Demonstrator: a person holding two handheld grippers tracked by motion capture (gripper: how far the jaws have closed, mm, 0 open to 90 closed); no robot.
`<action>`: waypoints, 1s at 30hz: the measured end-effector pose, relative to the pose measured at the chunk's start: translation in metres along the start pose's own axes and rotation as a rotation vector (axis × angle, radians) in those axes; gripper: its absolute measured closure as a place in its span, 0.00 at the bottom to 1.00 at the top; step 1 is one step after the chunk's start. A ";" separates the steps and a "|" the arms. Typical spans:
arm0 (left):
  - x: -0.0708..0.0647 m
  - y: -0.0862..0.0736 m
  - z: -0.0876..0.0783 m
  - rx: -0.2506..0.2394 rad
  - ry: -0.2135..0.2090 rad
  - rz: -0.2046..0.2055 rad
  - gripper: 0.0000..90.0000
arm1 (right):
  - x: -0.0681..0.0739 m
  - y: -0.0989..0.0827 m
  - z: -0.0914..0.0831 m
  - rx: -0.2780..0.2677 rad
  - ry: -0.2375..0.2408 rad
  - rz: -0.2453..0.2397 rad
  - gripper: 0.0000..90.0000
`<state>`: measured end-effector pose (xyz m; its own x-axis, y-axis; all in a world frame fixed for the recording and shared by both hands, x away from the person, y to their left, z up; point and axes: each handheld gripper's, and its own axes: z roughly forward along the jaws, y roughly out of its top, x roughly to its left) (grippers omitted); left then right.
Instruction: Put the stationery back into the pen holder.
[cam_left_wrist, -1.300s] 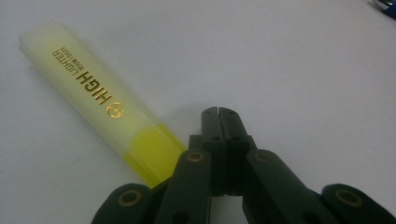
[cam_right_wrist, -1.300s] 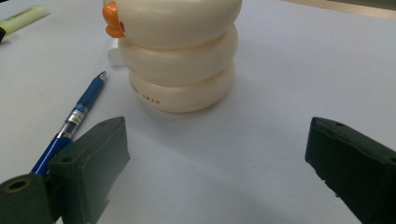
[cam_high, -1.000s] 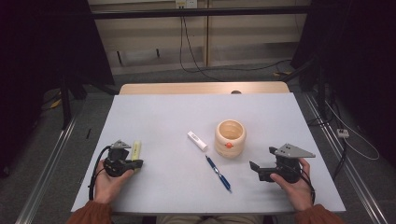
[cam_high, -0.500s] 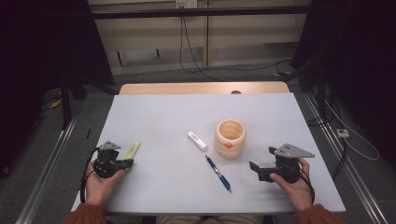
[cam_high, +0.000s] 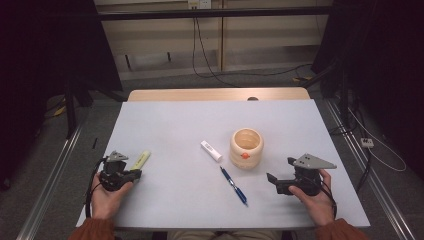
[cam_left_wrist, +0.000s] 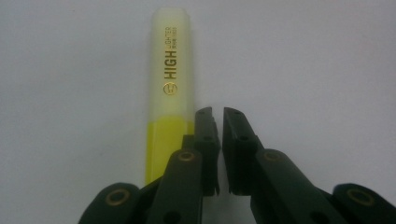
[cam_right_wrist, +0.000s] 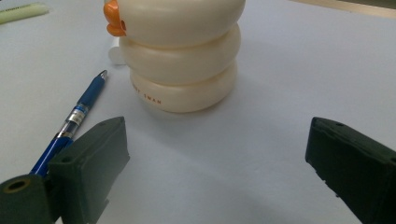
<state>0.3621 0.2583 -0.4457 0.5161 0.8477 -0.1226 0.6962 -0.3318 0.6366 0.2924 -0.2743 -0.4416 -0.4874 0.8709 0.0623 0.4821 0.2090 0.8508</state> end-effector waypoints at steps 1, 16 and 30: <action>0.000 0.000 -0.001 0.001 -0.014 0.006 0.93 | 0.000 0.000 0.000 0.000 0.000 0.000 0.06; 0.012 0.005 -0.025 -0.149 0.039 -0.044 0.52 | 0.000 0.000 0.001 0.001 0.003 -0.003 0.06; 0.011 0.002 -0.008 0.020 0.123 -0.002 0.37 | 0.001 0.001 0.002 0.003 0.004 -0.009 0.06</action>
<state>0.3649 0.2705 -0.4398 0.4503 0.8924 -0.0285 0.7076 -0.3372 0.6210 0.2935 -0.2727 -0.4420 -0.4948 0.8672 0.0568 0.4797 0.2180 0.8499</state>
